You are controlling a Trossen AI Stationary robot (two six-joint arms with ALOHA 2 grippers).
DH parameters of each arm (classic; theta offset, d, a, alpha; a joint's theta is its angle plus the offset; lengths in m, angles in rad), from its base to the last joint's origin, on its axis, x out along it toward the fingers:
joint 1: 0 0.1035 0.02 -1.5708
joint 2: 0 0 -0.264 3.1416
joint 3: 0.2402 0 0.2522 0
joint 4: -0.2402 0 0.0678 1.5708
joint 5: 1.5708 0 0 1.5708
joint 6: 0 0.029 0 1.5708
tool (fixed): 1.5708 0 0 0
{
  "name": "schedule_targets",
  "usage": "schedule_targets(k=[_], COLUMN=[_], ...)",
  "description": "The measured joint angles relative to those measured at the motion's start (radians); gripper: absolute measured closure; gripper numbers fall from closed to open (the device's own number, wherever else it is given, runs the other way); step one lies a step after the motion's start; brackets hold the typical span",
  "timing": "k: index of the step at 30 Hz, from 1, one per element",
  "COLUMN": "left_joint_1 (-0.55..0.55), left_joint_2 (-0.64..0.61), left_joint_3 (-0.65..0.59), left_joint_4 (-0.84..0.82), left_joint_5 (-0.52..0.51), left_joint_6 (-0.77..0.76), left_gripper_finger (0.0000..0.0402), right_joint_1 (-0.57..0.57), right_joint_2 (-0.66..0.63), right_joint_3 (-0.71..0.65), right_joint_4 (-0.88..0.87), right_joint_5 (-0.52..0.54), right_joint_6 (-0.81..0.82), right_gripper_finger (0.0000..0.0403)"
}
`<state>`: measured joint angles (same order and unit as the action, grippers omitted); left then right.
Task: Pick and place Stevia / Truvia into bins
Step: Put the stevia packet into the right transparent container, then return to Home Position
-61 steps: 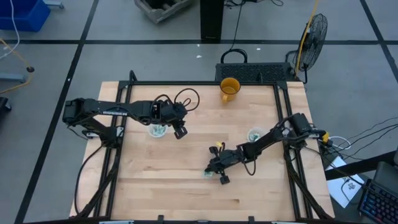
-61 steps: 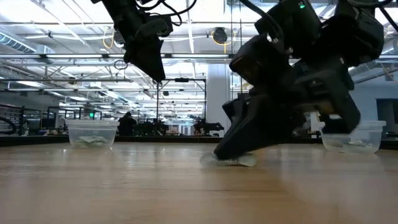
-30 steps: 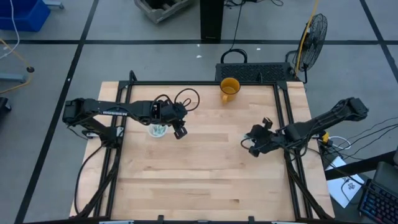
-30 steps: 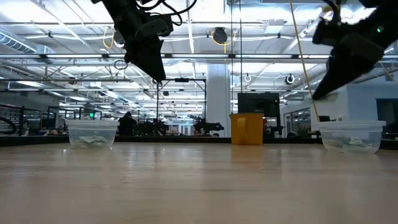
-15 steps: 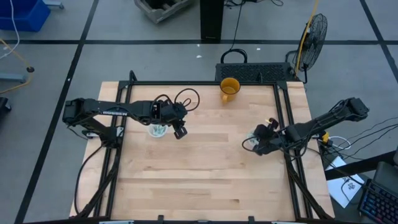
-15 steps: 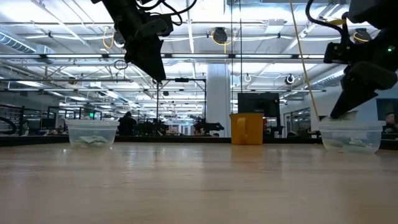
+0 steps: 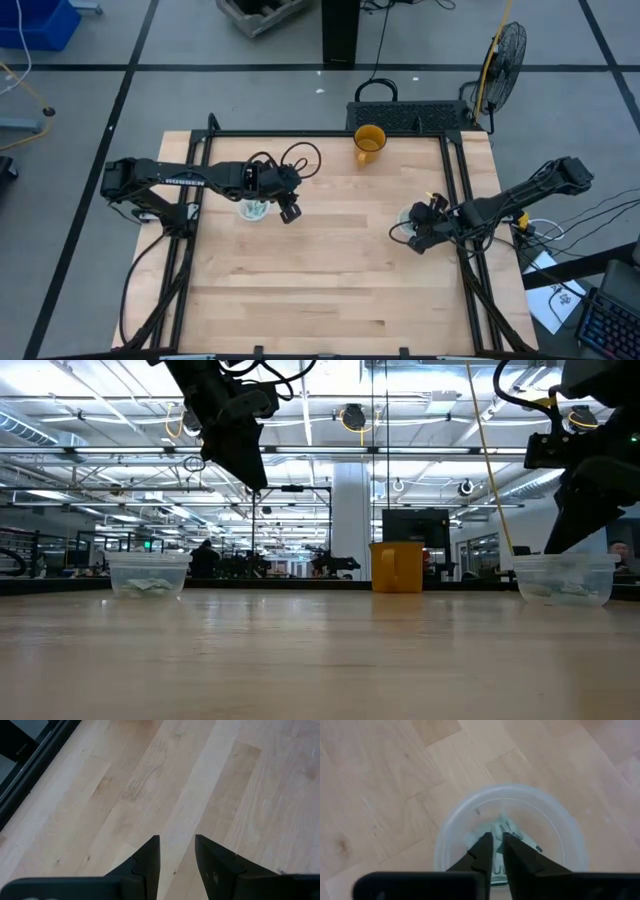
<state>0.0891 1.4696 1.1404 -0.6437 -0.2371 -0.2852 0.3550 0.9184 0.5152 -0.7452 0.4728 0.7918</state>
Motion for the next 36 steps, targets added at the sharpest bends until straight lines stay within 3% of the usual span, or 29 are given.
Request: schedule_targets(k=[6, 12, 19, 27, 36], left_joint_1=[0.0, 0.0, 0.0, 0.004, 0.004], left_joint_2=[0.0, 0.0, 0.0, -0.006, -0.228], left_joint_3=[0.0, 0.0, 0.0, 0.0, 0.0], left_joint_4=[0.002, 0.026, 0.021, 0.006, -0.158], left_joint_5=[0.0, 0.0, 0.008, 0.016, 0.026], left_joint_6=[0.003, -0.004, -0.013, 0.027, -0.04], left_gripper_finger=[0.0273, 0.0273, 0.0273, 0.0273, 0.0273], right_joint_1=[0.0, 0.0, 0.0, -0.001, -0.002], right_joint_2=[0.0, -0.017, -0.082, -0.142, -0.328], right_joint_3=[0.0, 0.028, 0.054, 0.054, 0.129], right_joint_4=[0.002, 0.028, 0.074, 0.098, 0.089], right_joint_5=[0.05, 0.036, -0.139, -0.266, -0.267], right_joint_6=[-0.022, -0.077, -0.245, -0.17, -0.301], right_gripper_finger=[0.0319, 0.0305, 0.0309, 0.0316, 0.0316])
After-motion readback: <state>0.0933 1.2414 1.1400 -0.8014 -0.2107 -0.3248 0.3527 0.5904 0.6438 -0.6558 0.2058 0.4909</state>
